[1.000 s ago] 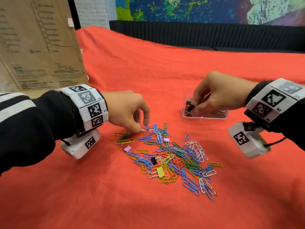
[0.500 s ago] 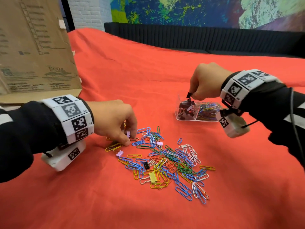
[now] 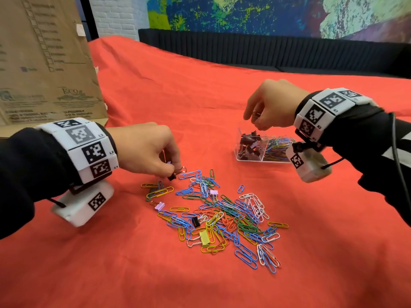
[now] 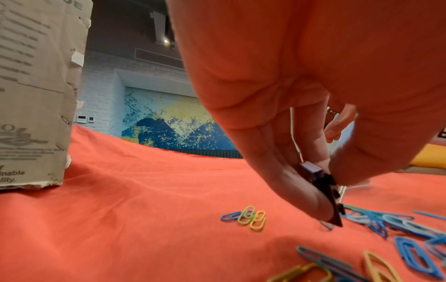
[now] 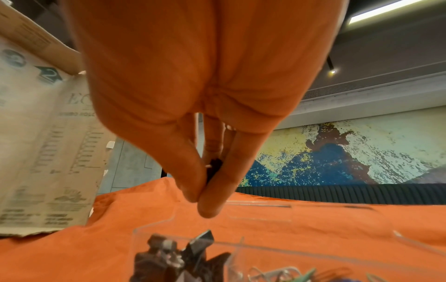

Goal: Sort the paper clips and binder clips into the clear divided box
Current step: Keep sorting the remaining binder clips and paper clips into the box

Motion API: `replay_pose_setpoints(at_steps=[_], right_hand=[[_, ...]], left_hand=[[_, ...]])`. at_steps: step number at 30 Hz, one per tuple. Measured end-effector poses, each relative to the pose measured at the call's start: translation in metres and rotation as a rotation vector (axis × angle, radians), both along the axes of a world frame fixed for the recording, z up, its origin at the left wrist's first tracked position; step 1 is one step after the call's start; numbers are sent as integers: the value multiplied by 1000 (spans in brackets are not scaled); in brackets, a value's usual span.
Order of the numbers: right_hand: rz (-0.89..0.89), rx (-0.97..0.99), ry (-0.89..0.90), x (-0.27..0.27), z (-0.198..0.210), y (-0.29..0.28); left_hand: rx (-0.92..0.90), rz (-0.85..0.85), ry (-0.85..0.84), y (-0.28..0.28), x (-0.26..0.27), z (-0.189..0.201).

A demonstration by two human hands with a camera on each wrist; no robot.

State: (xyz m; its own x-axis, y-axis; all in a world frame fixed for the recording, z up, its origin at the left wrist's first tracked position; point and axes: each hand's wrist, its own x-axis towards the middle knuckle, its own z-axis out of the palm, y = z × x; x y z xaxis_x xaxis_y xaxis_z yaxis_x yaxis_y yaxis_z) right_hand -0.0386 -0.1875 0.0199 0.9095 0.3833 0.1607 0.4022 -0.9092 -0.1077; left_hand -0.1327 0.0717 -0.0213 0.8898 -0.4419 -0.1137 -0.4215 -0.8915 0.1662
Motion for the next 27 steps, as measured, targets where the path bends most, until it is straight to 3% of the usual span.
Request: replay_pose_setpoints(at_steps=[4,9,14,19,25,27], right_hand=[[-3,28,11,-1,1,-4],[-2,46,15,-1,4,-14],[49,74,-109,-10,8,-29],[71,94,-101,-26,2,-45],[92,54,-53,-46,-11,-69],[93,58,-34,-50,-14,-78]], left_hand=[[-57,14,21,3,3,12],[-277,7,85,-5,12,27],[-462,14,26,-34,35,33],[-602,25,-105,-74,69,28],[-441,54,-348,-118,98,19],[-413,51,-352,-123,101,16]])
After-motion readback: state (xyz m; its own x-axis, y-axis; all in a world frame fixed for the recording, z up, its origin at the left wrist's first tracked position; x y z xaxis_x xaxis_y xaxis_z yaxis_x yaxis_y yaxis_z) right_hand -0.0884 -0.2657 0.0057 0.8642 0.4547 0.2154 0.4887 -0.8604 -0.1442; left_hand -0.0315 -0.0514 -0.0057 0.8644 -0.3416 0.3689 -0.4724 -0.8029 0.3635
